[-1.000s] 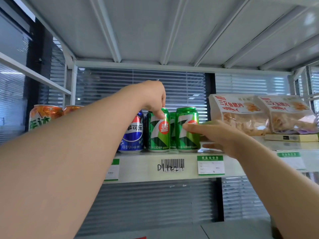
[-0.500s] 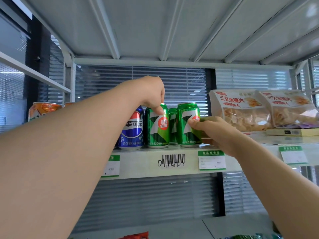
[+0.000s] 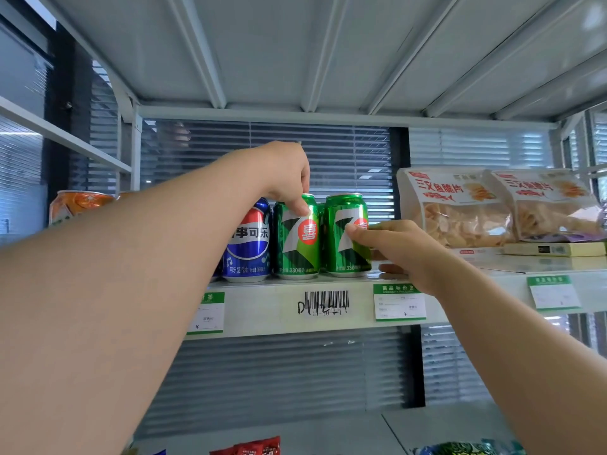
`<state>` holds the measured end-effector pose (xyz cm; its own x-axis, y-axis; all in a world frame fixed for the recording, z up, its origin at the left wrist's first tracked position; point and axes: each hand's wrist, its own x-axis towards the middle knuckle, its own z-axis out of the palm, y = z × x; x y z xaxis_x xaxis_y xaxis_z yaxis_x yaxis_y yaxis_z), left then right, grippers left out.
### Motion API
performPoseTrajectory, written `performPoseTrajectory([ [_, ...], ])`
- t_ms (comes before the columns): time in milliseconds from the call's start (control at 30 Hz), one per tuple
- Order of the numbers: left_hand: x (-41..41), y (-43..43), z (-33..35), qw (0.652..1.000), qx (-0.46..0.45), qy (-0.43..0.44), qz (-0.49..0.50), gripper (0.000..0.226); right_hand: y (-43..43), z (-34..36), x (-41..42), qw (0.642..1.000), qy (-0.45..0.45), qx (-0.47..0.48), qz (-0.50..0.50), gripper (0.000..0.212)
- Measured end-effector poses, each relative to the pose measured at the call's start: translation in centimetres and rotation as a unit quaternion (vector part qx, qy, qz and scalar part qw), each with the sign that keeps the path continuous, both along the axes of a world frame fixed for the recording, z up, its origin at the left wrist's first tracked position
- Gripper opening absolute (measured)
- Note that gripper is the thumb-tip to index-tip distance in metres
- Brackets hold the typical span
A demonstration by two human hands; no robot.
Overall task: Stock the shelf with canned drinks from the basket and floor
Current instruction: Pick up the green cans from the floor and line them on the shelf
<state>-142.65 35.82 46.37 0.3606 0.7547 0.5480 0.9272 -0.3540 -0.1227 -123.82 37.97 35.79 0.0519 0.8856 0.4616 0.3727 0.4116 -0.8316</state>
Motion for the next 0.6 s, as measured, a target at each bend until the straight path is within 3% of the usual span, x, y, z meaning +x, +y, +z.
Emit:
performPoseTrajectory([
  [400, -0.7, 0.6, -0.6, 0.999, 0.027, -0.029, -0.032, 0.025, -1.3, 0.2, -0.3, 1.0, 0.021, -0.009, 0.001, 0.026],
  [533, -1.1, 0.5, -0.8, 0.998, 0.016, -0.049, -0.046, 0.025, -1.6, 0.4, -0.7, 0.997, 0.066, -0.03, -0.018, 0.053],
  [600, -1.3, 0.3, -1.0, 0.995, 0.008, -0.083, -0.054, 0.034, -1.8, 0.8, -0.9, 0.99, 0.136, 0.004, -0.045, 0.046],
])
